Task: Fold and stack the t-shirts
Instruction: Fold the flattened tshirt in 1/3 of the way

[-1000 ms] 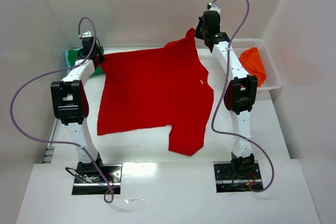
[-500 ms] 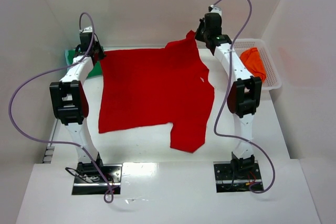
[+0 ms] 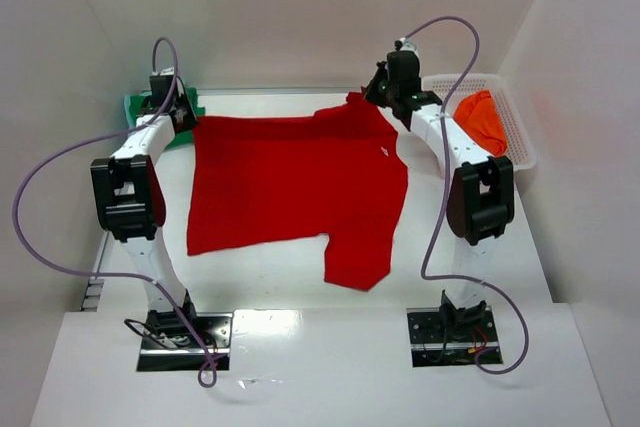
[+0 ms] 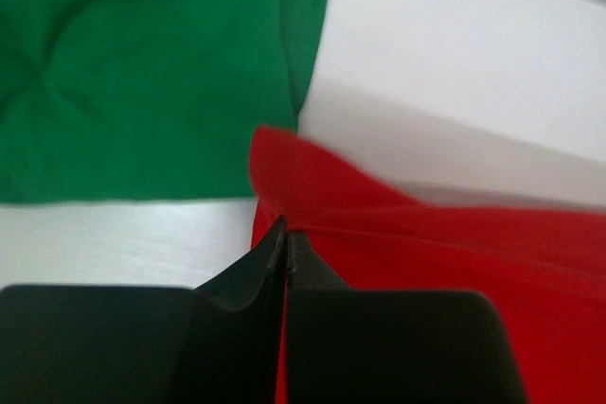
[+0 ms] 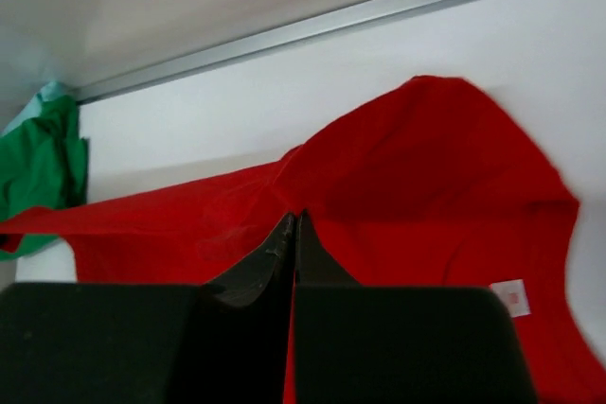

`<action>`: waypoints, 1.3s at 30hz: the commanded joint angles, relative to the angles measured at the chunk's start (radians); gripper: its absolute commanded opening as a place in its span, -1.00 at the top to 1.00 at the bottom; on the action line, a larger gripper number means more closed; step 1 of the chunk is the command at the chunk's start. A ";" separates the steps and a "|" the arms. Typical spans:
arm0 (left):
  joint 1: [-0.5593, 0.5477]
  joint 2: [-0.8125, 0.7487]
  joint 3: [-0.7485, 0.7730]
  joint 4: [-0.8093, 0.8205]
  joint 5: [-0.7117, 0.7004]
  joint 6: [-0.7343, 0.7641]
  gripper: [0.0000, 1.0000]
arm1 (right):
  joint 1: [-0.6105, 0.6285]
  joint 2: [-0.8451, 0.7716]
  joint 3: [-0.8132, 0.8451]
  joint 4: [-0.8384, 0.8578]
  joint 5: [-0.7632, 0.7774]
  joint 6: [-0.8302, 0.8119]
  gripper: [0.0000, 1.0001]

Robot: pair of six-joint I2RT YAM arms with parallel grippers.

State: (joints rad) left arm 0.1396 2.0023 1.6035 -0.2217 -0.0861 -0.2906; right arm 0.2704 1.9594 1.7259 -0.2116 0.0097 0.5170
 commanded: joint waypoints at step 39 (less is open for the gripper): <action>0.031 -0.131 -0.196 -0.087 0.114 0.158 1.00 | -0.125 -0.369 -0.745 0.094 0.056 0.322 1.00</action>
State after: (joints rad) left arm 0.1596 1.9315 1.4339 -0.3142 0.0330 -0.1323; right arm 0.1470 1.5746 1.0051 -0.1352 0.0803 0.8228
